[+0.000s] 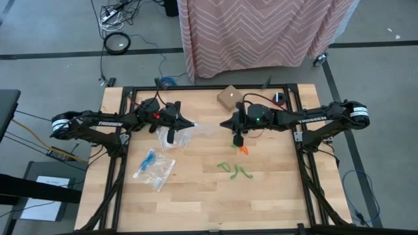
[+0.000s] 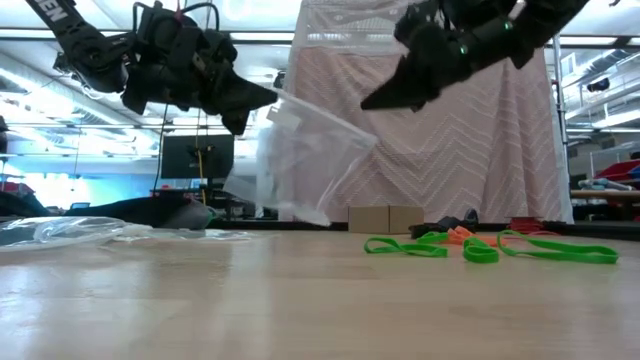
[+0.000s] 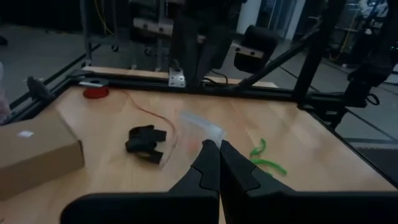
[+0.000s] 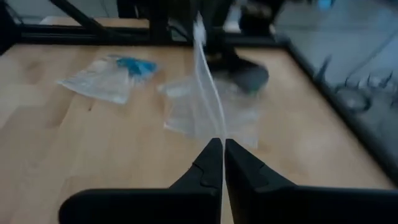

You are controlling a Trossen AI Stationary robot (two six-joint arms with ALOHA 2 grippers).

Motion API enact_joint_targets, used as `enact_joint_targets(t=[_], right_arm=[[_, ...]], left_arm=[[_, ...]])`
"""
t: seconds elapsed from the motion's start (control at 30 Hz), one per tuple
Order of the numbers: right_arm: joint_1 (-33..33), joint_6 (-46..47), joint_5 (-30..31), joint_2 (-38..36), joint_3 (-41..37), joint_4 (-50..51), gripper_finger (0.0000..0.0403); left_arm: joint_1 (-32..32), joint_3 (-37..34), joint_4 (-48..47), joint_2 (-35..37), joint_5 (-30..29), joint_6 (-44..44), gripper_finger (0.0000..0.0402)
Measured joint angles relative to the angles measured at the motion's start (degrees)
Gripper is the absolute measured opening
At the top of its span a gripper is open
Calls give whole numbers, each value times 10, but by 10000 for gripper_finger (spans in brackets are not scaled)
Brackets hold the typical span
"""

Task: Sort rubber bands
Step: Open the transparent zip bag

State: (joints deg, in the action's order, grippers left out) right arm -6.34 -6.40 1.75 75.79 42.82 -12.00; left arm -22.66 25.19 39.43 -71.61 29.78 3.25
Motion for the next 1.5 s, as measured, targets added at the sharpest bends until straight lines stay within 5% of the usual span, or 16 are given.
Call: enact_joint_targets(t=[0.2, 0.63, 1.1, 1.3, 1.5], right_arm=[[27, -92, 35, 3, 46, 0, 0], [30, -132, 16, 123, 151, 49, 0], [29, -112, 19, 142, 157, 68, 0], [29, -113, 82, 141, 156, 48, 0], [28, -128, 32, 141, 156, 31, 0]], left_arm=[[19, 0, 14, 0, -30, 0, 1], [40, 27, -1, 0, -37, 4, 1], [52, 28, 37, 0, -32, 19, 1], [68, 28, 36, 0, -33, 30, 1], [70, 28, 47, 0, -43, 30, 1]])
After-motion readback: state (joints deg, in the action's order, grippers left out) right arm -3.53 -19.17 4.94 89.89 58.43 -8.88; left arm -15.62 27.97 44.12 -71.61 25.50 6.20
